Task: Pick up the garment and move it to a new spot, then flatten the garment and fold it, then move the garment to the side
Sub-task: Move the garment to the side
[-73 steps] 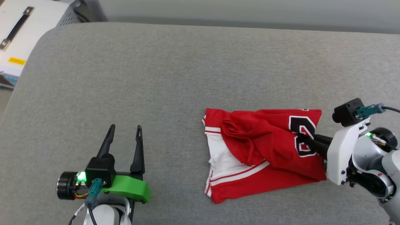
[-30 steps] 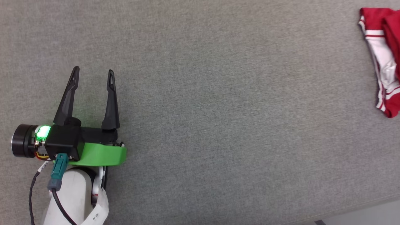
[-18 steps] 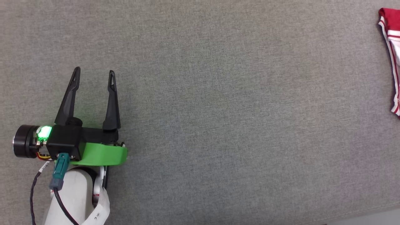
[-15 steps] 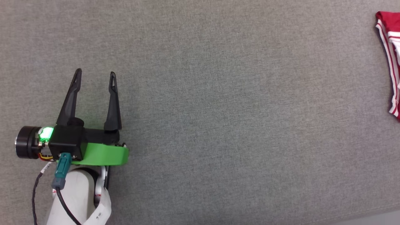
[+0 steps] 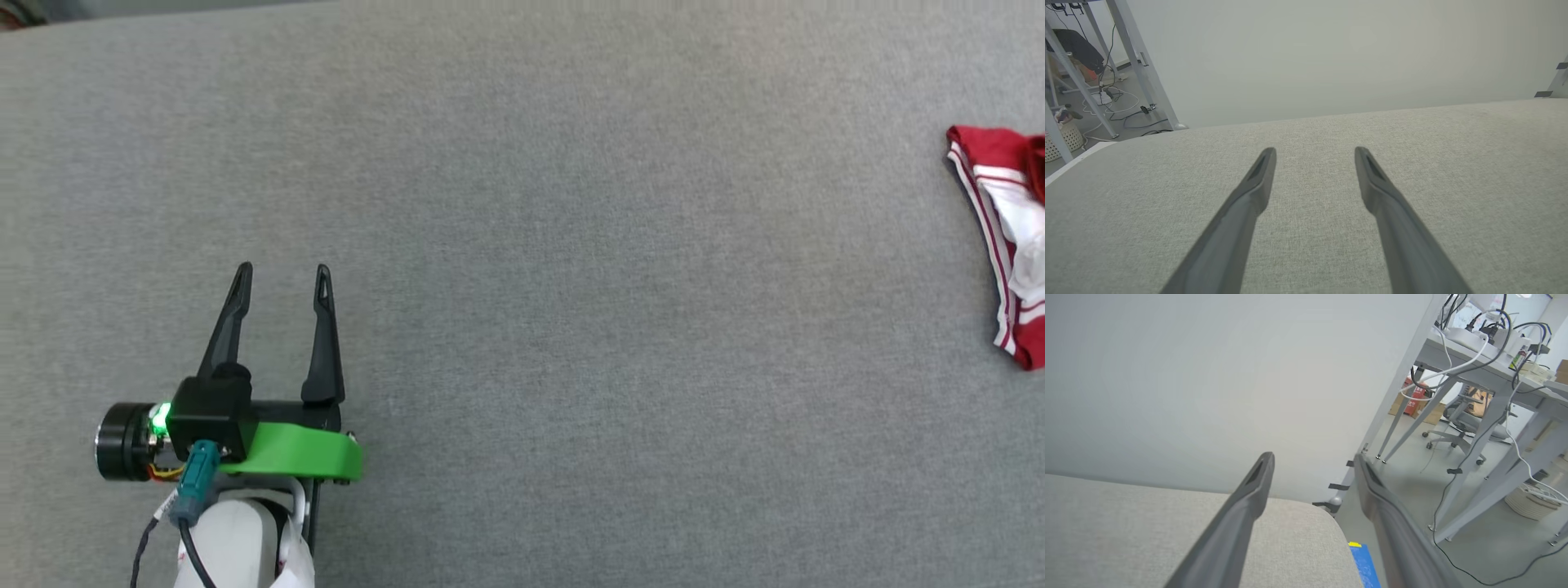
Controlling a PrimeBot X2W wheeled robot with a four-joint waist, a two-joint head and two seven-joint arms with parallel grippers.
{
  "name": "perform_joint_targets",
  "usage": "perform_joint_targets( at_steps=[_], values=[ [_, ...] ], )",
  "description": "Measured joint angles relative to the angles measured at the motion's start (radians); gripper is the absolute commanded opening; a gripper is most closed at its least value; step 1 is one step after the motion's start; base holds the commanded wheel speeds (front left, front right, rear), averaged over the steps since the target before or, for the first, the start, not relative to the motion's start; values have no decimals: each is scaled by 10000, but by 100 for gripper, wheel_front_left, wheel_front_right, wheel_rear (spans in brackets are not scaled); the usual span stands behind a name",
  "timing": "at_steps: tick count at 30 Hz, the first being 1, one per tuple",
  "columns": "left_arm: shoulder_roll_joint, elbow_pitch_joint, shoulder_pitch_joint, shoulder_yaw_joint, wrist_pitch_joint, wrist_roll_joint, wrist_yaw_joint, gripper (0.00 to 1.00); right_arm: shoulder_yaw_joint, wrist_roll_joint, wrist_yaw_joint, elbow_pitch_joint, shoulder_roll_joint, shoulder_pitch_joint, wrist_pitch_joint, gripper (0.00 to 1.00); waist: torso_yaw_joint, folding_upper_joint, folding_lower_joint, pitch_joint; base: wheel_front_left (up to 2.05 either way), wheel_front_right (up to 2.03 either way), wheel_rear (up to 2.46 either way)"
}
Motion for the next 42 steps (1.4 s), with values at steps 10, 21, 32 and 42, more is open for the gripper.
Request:
perform_joint_targets(
  at_steps=[10, 21, 32, 42],
  values=[
    [-176, 403, 466, 63, 0, -40, -23, 100, -1795, -2069, 0, -4976, 3643, 3068, -63, 100, 734, 0, 0, -1150, 0, 0, 0],
    [-309, 794, 657, 163, -2, -88, -61, 100, -972, -2408, 0, -5837, 5649, 5705, -73, 100, 1330, 0, 0, -2077, 0, 0, 0],
    [-399, 984, 1225, 182, -2, -232, -286, 100, -552, -2173, 0, -5597, 6203, 7813, -73, 100, 1538, 0, 0, -2913, 0, 0, 0],
    [-443, 1018, 1592, 86, -2, -232, -366, 100, -788, -2008, 0, -5611, 6339, 8647, -73, 100, 1592, 0, 0, -3339, 0, 0, 0]
  ],
)
